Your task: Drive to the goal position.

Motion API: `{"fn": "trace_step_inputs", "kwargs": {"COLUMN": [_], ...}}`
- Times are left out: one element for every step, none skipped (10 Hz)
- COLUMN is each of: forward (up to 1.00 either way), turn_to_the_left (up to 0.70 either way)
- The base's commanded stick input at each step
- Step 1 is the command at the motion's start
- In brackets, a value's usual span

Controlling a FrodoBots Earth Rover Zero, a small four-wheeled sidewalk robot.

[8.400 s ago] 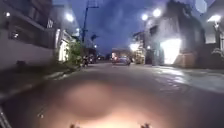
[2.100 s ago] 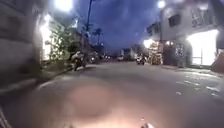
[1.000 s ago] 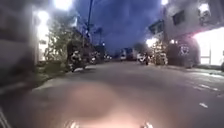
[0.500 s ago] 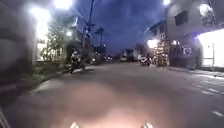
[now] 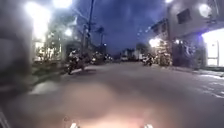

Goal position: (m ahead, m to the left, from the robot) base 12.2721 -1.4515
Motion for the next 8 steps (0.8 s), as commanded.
{"fn": "trace_step_inputs", "kwargs": {"forward": [0.50, 0.50, 0.50, 0.50, 0.50, 0.50, 0.50, 0.50], "turn_to_the_left": [0.27, 0.00, 0.00, 0.00, 0.00, 0.00, 0.00, 0.00]}}
